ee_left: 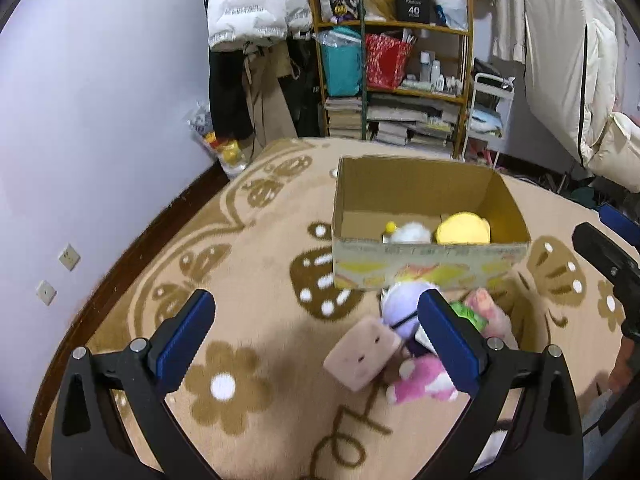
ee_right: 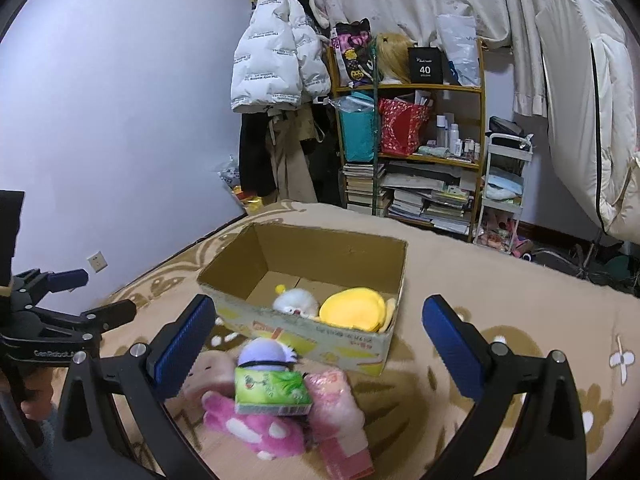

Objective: Organize soft objects
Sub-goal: 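Open both tools to drop the pom-pom and dog plush into the box, then move both tools back toward the remaining pile beside the box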

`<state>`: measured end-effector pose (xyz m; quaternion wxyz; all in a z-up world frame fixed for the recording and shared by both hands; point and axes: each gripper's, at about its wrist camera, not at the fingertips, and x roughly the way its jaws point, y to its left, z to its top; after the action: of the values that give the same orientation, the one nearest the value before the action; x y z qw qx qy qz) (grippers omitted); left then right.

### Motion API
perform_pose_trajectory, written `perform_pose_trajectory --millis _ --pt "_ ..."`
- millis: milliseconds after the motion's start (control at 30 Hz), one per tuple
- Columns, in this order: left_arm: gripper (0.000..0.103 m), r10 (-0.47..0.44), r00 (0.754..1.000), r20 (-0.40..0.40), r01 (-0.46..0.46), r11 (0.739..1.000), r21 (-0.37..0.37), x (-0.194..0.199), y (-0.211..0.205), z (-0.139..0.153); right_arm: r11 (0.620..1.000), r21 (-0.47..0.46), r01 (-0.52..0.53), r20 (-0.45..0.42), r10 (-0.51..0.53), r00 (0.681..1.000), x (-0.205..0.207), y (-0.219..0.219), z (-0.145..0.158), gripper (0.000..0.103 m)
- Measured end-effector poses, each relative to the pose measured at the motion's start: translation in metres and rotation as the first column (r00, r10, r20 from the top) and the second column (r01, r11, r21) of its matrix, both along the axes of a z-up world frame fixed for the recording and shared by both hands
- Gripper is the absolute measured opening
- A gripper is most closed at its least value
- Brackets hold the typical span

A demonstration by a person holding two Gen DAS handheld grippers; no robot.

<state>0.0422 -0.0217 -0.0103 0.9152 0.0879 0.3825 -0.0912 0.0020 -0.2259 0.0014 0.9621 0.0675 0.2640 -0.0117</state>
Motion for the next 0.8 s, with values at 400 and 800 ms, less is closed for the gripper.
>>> perform_pose_trajectory --millis 400,800 --pt "0.101 -0.003 0.992 -0.125 0.004 1.0 0.006 0.005 0.003 -0.022 0.999 0.025 -0.035 -0.08 0.037 0.996 -0.01 0.015 -0.028 0.103" --pt "0.1 -0.028 0.978 -0.205 0.041 0.998 0.057 0.015 -0.009 -0.051 0.994 0.107 -0.023 -0.17 0.041 0.985 0.008 0.012 -0.063 0.103"
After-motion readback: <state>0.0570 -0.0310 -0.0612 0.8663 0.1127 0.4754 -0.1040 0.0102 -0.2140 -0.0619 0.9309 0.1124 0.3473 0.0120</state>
